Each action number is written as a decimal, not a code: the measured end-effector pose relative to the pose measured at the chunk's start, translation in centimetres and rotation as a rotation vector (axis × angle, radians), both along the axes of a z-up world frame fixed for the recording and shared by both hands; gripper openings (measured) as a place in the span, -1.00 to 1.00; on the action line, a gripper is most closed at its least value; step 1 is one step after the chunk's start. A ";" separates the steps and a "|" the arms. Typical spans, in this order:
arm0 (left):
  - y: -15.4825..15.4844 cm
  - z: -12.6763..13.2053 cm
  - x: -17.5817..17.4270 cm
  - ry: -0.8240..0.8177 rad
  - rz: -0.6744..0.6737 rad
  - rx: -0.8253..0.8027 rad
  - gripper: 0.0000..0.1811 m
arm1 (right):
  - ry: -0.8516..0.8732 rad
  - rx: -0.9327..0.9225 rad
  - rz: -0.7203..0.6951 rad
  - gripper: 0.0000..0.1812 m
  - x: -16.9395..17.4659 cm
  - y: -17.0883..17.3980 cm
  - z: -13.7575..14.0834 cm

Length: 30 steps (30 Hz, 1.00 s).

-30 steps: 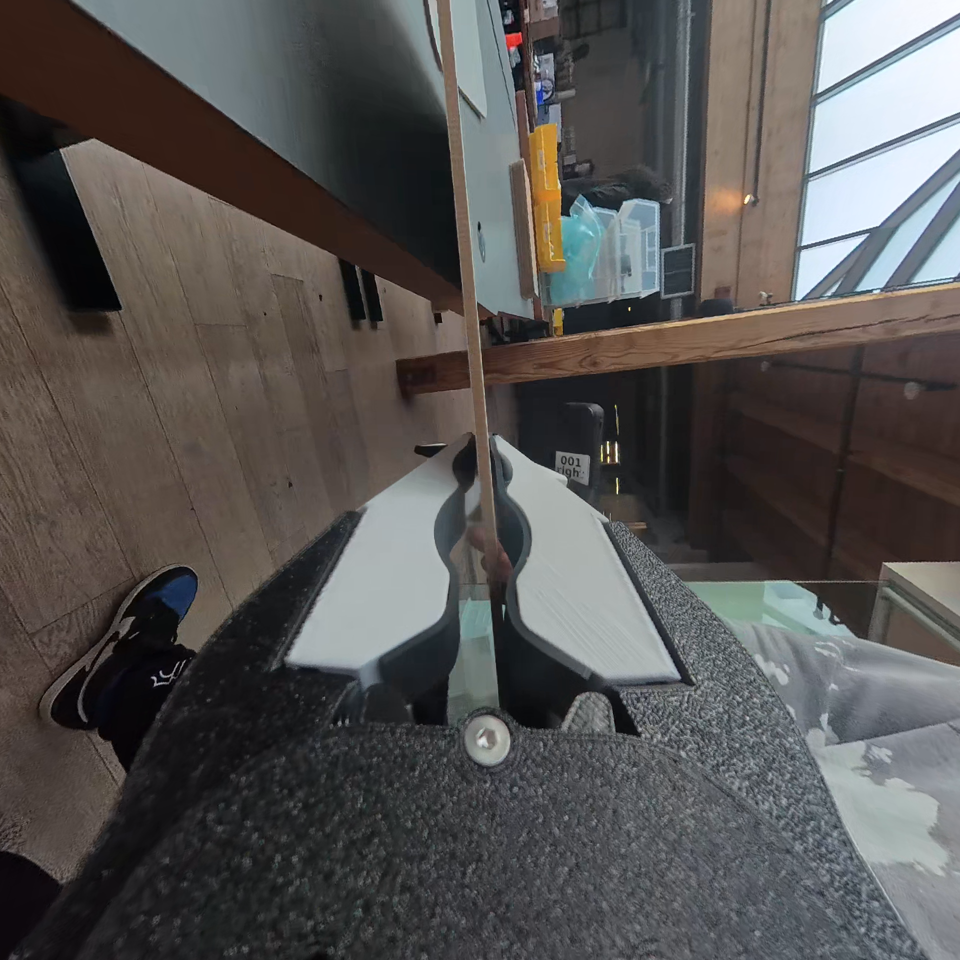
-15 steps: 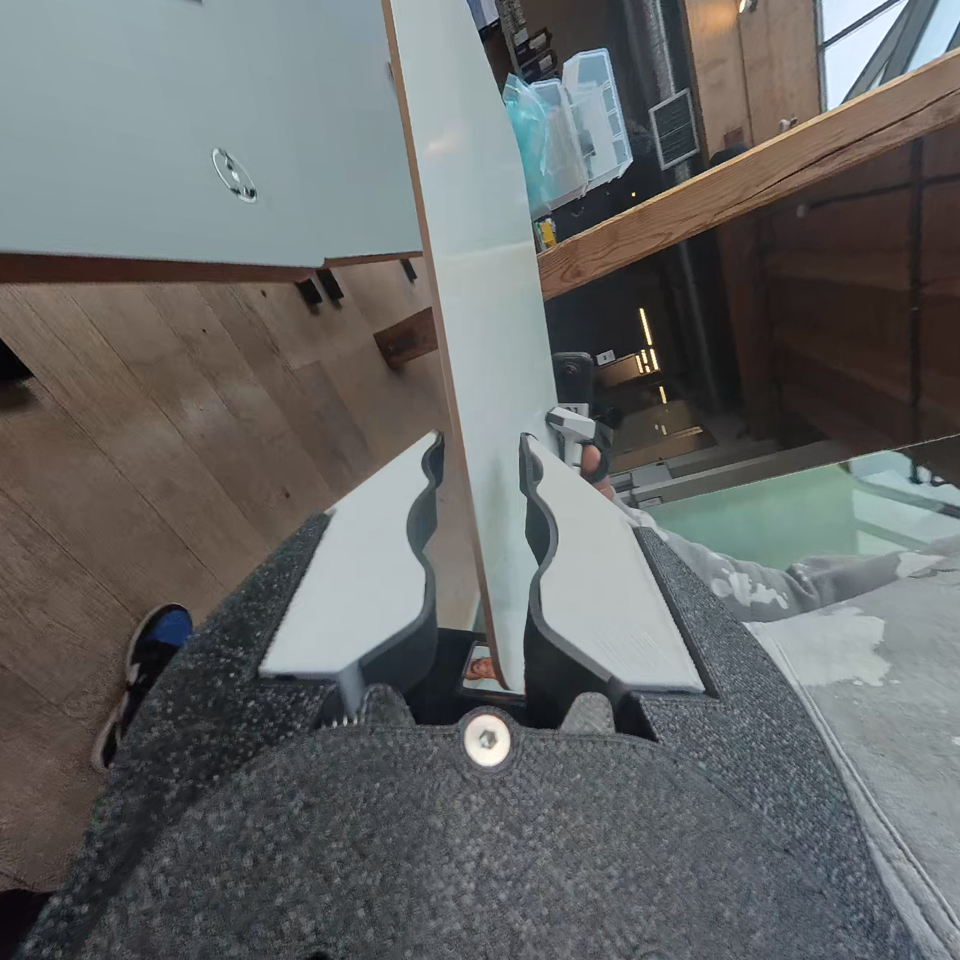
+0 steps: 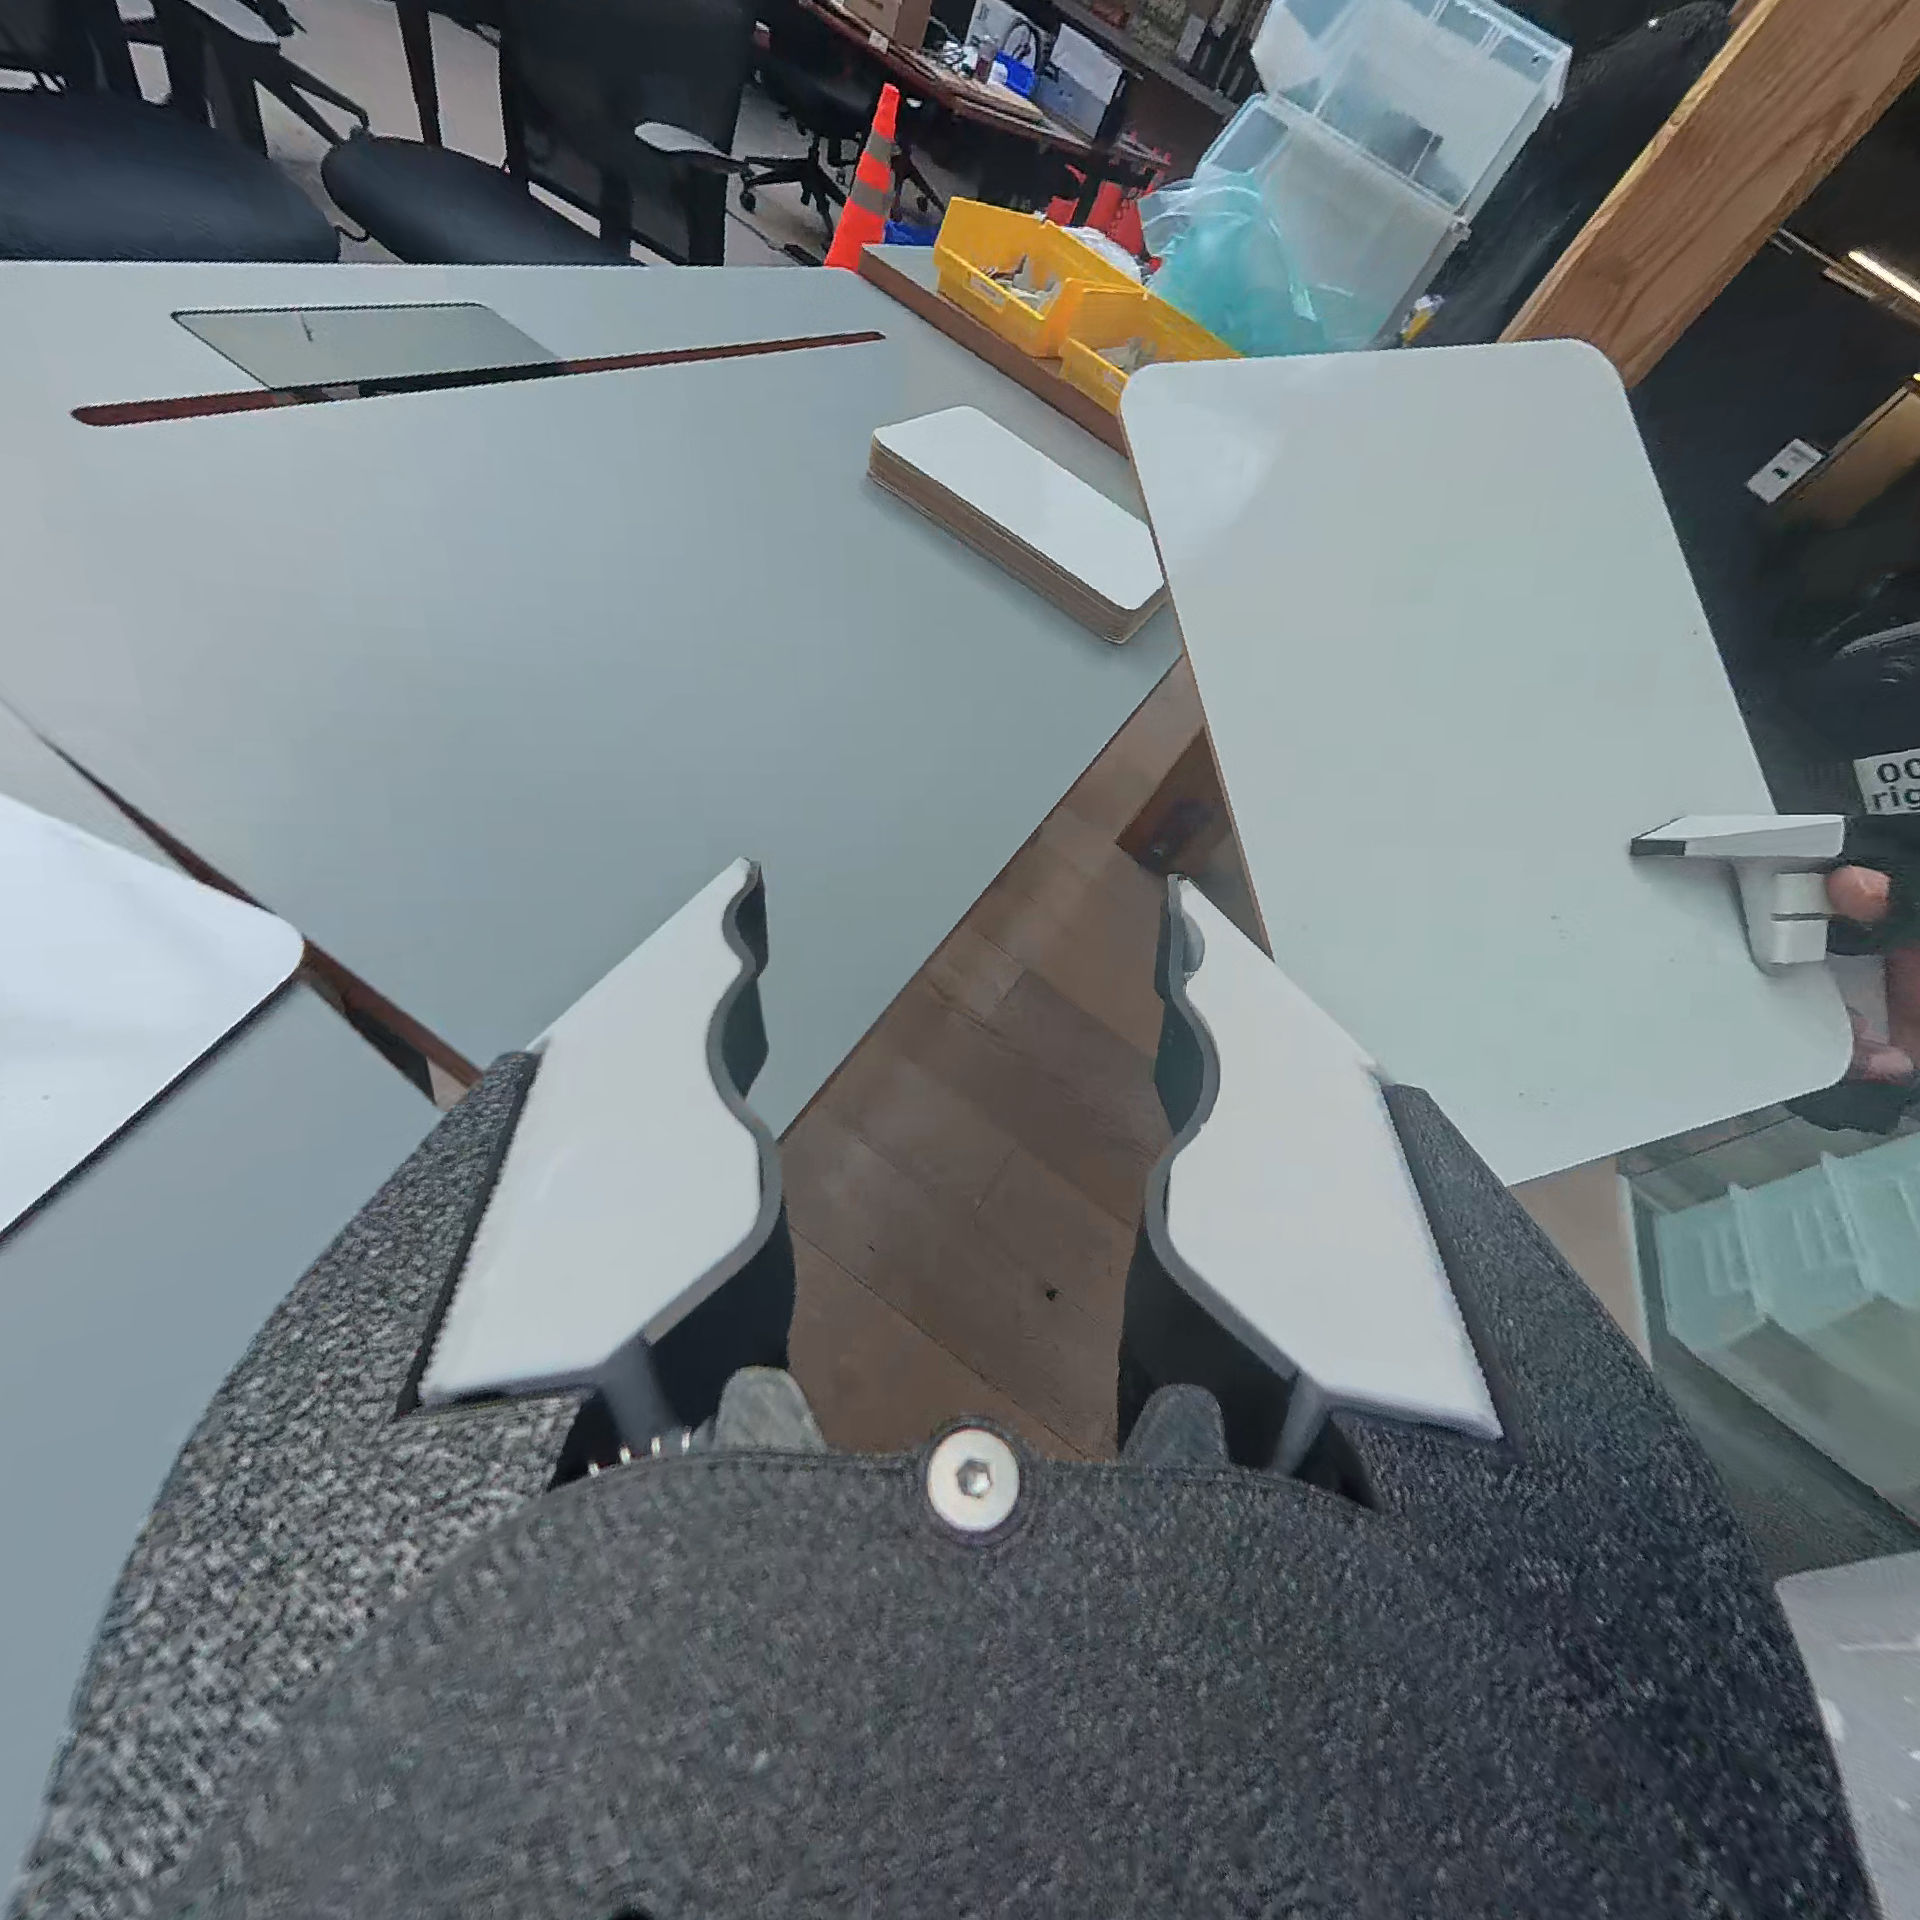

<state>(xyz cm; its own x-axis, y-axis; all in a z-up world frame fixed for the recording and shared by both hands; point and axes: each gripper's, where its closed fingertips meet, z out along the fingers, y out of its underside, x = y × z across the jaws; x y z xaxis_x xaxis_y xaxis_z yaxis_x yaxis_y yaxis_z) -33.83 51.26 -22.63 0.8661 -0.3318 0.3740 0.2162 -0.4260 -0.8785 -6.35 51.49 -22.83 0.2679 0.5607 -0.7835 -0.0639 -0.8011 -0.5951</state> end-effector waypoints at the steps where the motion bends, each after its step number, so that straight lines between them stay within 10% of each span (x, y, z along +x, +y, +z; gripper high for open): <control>1: 1.8 -0.1 1.5 0.002 -0.011 -0.004 -0.15 | -0.029 -0.002 -0.026 -0.97 2.2 1.4 0.0; 14: 26.5 -6.7 14.9 0.091 -0.171 -0.057 -0.13 | -0.273 -0.100 -0.107 -0.97 23.5 26.3 -5.6; 22: 42.2 -6.5 23.4 0.076 -0.216 -0.050 -0.12 | -0.323 -0.191 -0.019 -0.97 26.7 43.2 -6.9; 30: 49.7 -6.5 27.7 0.071 -0.079 -0.065 -0.12 | -0.340 -0.255 0.239 -0.97 26.2 56.8 -10.1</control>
